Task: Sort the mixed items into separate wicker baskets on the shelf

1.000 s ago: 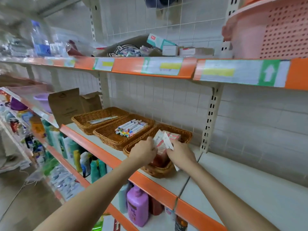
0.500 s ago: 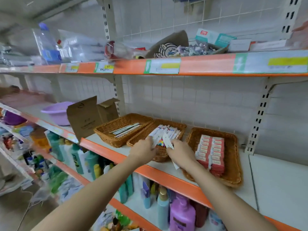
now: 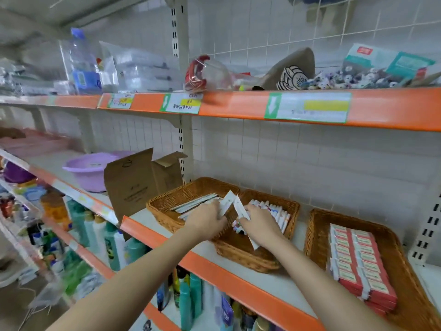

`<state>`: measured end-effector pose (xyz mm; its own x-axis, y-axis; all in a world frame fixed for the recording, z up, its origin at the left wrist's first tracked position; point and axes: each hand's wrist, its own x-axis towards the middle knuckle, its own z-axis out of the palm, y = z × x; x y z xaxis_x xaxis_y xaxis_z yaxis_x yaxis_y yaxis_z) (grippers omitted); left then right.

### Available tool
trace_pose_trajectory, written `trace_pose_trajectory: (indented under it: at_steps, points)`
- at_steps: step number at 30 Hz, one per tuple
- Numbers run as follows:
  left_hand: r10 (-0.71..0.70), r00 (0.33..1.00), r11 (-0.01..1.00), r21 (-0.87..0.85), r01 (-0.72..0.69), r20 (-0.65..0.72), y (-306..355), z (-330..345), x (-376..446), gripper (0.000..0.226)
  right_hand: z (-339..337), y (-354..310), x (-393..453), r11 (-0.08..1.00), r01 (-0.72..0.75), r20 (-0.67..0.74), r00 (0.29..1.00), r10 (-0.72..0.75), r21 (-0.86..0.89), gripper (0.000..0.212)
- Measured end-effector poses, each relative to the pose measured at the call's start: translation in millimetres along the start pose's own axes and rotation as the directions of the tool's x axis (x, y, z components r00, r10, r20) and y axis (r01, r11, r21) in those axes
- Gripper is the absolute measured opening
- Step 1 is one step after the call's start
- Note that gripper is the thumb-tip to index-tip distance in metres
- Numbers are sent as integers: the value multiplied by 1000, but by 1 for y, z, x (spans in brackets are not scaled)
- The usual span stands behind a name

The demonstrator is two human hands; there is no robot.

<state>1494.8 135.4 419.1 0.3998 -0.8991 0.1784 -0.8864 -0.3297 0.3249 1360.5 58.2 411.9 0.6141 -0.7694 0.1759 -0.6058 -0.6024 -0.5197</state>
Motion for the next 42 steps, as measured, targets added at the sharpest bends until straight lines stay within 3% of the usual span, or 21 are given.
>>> trace_pose_trajectory:
  at_steps: [15,23,26,36,42]
  points:
    - [22,999,997,77,-26,48,-83,2,92,22,36,-25,92,1000,-1,29,1000,1,6,28]
    - [61,987,991,109,-78,147,-142,-5,139,34,64,-44,132,993,-111,-46,993,110,-29,45]
    - [102,977,980,147,-131,187,-153,1,150,36,78,-51,145,990,-128,-19,992,127,-66,39]
    - [218,956,965,104,-241,195,-165,26,170,38,114,-82,168,906,-222,100,956,274,-362,17]
    - [232,948,968,45,-248,217,-165,30,174,43,111,-80,155,759,-124,124,957,261,-639,44]
